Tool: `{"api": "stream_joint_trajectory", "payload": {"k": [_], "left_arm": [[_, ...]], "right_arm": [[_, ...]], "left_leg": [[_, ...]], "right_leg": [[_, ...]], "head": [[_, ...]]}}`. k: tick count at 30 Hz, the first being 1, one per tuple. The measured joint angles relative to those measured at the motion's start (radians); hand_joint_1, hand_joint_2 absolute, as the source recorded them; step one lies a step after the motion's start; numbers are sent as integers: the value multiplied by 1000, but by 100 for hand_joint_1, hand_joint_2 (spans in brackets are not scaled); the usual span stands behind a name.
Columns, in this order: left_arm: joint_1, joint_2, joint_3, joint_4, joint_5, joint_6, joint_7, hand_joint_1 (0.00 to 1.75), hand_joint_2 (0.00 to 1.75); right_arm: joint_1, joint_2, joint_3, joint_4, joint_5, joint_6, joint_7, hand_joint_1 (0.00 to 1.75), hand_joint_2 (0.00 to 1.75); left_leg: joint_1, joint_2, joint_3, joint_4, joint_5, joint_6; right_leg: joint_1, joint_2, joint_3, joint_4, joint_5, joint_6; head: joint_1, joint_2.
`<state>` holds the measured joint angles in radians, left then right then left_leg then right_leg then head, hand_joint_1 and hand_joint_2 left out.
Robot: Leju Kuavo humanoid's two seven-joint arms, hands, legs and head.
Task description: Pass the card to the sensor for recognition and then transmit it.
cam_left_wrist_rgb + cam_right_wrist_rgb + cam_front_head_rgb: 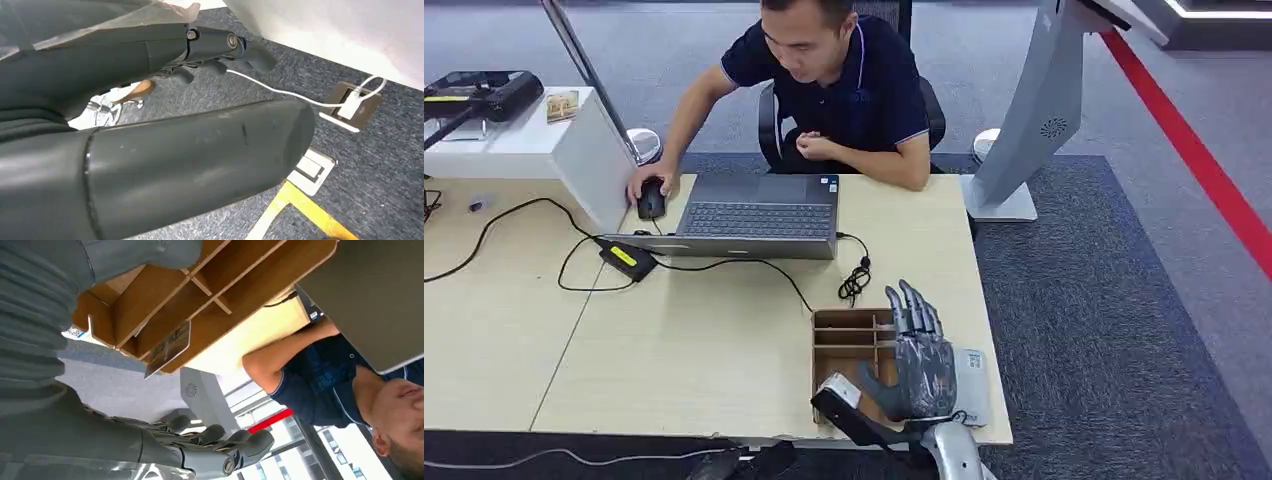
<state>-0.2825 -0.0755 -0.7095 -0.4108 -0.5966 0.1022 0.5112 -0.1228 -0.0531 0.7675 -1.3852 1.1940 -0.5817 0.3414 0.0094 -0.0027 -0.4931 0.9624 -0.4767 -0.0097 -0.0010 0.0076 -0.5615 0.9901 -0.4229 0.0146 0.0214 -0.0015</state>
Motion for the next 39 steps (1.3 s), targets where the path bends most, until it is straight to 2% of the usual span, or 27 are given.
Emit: {"api": "stream_joint_trajectory", "payload": {"k": [18,25,39], "left_arm": [[0,3,0,1,0,2,-1,0,0],[0,4,1,1,1,4,-1,0,0],[1,8,1,1,-5,5,-1,0,0]], "right_arm": [[-14,15,6,63,9,3,3,0,175],[-13,15,6,77,22,12,26,0,175],[-12,-15,-16,74,66,28,54,0,175]], "left_leg": [[0,0,0,0,0,0],[0,0,0,0,0,0],[0,0,0,0,0,0]], "right_leg": [[0,0,0,0,0,0],[0,0,0,0,0,0],[0,0,0,0,0,0]], "head": [[0,0],[0,0],[0,0]]}}
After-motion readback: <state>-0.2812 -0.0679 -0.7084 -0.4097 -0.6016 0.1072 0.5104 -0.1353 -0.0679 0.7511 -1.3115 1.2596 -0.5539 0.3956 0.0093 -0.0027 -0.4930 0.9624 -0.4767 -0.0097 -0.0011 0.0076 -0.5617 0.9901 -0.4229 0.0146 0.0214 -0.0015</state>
